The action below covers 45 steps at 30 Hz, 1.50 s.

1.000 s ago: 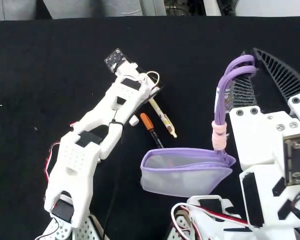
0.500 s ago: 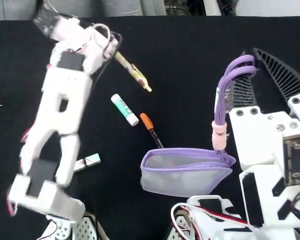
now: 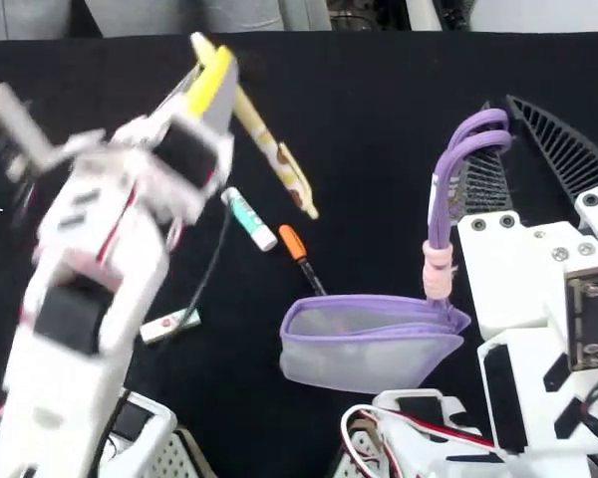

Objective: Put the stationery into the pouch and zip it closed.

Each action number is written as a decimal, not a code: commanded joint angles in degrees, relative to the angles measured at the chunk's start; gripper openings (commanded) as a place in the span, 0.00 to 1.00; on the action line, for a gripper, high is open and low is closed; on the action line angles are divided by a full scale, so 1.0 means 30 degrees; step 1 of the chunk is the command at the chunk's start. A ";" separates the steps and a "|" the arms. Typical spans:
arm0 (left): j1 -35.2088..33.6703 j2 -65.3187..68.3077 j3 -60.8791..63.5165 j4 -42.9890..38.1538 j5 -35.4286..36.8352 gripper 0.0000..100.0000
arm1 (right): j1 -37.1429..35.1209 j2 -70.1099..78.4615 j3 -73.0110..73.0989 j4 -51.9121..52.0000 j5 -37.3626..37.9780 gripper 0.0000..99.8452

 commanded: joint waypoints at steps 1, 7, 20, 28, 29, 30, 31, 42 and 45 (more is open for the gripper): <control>0.1656 -0.5978 0.2916 -0.2168 -0.0440 0.03 | 0.0293 -0.0161 0.0132 0.0088 0.0205 0.01; 0.5612 -0.9729 0.3502 0.0029 -0.2784 0.03 | 0.0293 -0.0161 0.0190 0.0059 0.0205 0.01; 0.8278 -0.9465 0.7253 -0.2608 -0.4015 0.03 | 0.0293 -0.0161 0.0190 0.0059 0.0205 0.01; 0.8278 -0.9407 0.5026 -0.1934 -0.4103 0.03 | 0.0293 -0.0161 0.0190 0.0059 0.0205 0.01; 0.8278 -0.9377 0.4645 -0.1524 -0.4103 0.03 | 0.0293 -0.0161 0.0190 0.0059 0.0205 0.01; 0.8278 -0.9377 0.4410 -0.1289 -0.4103 0.03 | 0.0293 -0.0161 0.0190 0.0059 0.0205 0.01; 0.8278 -0.9377 0.4264 -0.1143 -0.4103 0.03 | 0.0293 -0.0161 0.0190 0.0059 0.0205 0.01; 0.7048 -0.9319 0.4527 -0.2198 -0.4103 0.03 | 0.0293 -0.0161 0.0161 0.0059 0.0205 0.01; 0.6637 -0.9319 0.5582 -0.3839 -0.4103 0.03 | 0.0293 -0.0161 0.0161 0.0088 0.0205 0.01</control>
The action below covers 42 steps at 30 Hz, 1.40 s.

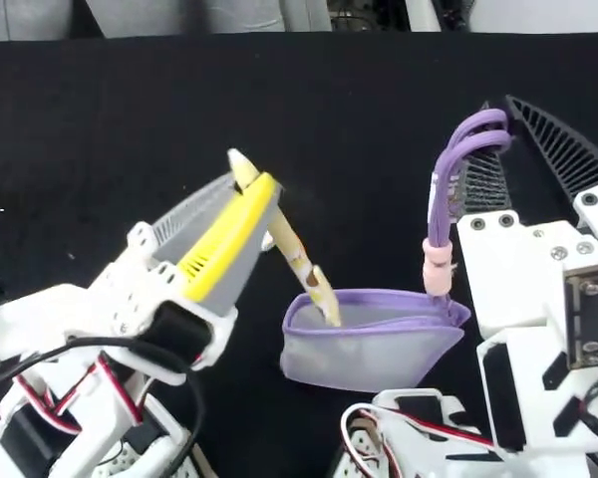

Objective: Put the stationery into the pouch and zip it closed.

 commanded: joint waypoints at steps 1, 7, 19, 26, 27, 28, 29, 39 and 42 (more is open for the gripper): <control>-0.0542 0.0117 0.0630 -0.2110 -0.0176 0.03 | 0.0293 -0.0161 0.0161 0.0088 0.0176 0.01; -0.0396 0.0029 0.2945 -0.2256 -0.0176 0.03 | 0.0293 -0.0161 0.0132 0.0088 0.0176 0.01; 0.3912 0.0117 0.4762 -0.1026 -0.3751 0.03 | 0.0293 -0.0161 0.0220 0.0117 0.0996 0.01; 0.7458 0.0117 0.4029 0.2579 -0.4952 0.21 | 0.0293 -0.0161 0.0220 0.0117 0.1026 0.01; 0.7458 0.0117 0.3560 0.3018 -0.4835 0.21 | 0.0293 -0.0161 0.0220 0.0117 0.1026 0.01; 0.7429 0.0147 0.3179 0.3311 -0.4718 0.21 | 0.0293 -0.0161 0.0220 0.0117 0.1026 0.01; 0.7399 0.0147 0.2828 0.3429 -0.4601 0.21 | 0.0293 -0.0161 0.0220 0.0117 0.1026 0.01; -0.0044 -0.0059 -0.0571 0.3575 -0.3575 0.21 | 0.0293 -0.0161 0.0220 0.0117 0.1026 0.01; -0.5905 0.0234 -0.0982 0.3429 -0.0645 0.21 | 0.0293 -0.0161 0.0220 0.0117 0.1026 0.01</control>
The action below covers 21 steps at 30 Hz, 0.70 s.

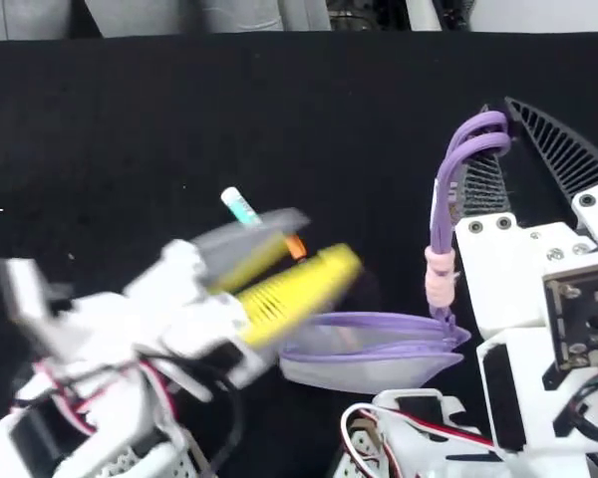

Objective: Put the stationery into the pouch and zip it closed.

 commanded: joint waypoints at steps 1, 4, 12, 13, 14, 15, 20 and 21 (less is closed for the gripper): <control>-0.8864 0.0674 -0.1685 -0.0088 0.4015 0.21 | 0.0293 -0.0161 0.0220 0.0029 0.0176 0.01; -1.1795 0.2696 -0.2447 0.0059 0.5861 0.21 | 0.0293 -0.0132 0.0220 0.0029 0.0176 0.01; -1.2557 1.3245 -0.6081 0.3136 1.0989 0.21 | 0.0293 -0.0161 0.0220 0.0029 0.0176 0.01; -1.2147 1.4476 -0.6315 0.3897 1.1311 0.21 | 0.0293 -0.0161 0.0220 0.0029 0.0176 0.01; -1.1590 1.5560 -0.6462 0.4542 1.1487 0.21 | 0.0293 -0.0161 0.0220 0.0029 0.0176 0.01; -1.1062 1.6440 -0.6403 0.5011 1.1487 0.21 | 0.0293 -0.0132 0.0220 0.0029 0.0176 0.01; -0.8571 1.9575 -0.4791 0.4806 1.1575 0.21 | 0.0293 -0.0015 0.0278 0.0029 0.0176 0.01; -0.8190 2.0015 -0.4410 0.4425 1.1575 0.21 | 0.0293 -0.0015 0.0366 0.0029 0.0176 0.01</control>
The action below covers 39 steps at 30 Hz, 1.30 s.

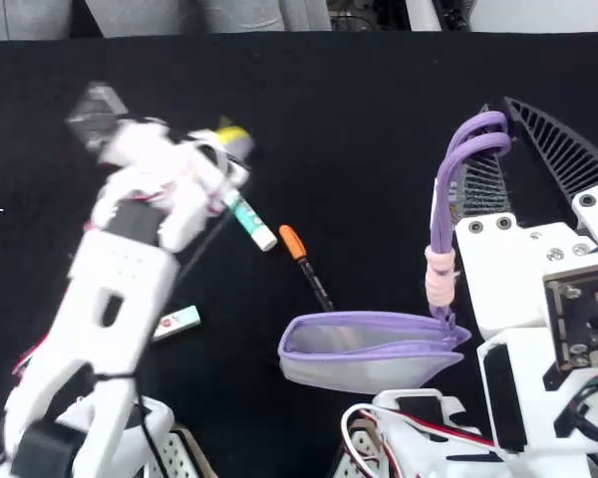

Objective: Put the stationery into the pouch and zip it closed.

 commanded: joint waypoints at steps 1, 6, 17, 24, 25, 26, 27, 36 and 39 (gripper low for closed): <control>0.2007 0.1934 0.0894 -0.1172 0.0264 0.21 | 0.0293 -0.0044 0.0571 0.0000 0.0176 0.01; 0.3385 0.3927 0.2623 -0.3956 0.1641 0.21 | 0.0293 -0.0073 0.1011 -0.0147 0.0205 0.01; 0.5348 0.6857 0.2857 -0.5099 0.2872 0.21 | 0.0293 -0.0103 0.1040 -0.0117 0.0205 0.01; 0.5289 0.8703 0.2242 -0.5099 0.3194 0.21 | 0.0293 -0.0103 0.1040 -0.0088 0.0205 0.01; 0.5231 0.9055 0.1978 -0.5099 0.3194 0.21 | 0.0293 -0.0103 0.1040 -0.0088 0.0205 0.01; 0.5114 0.9465 0.1744 -0.5099 0.3194 0.21 | 0.0293 -0.0103 0.1040 -0.0088 0.0205 0.01; 0.4967 0.9875 0.1480 -0.5070 0.3194 0.21 | 0.0293 -0.0103 0.1040 -0.0088 0.0205 0.01; 0.4791 1.3451 -0.1333 -0.4982 0.3194 0.20 | 0.0293 -0.0132 0.1040 -0.0059 0.0205 0.01; 0.4762 1.4183 -0.1832 -0.4982 0.3194 0.10 | 0.0293 -0.0132 0.1011 -0.0059 0.0205 0.01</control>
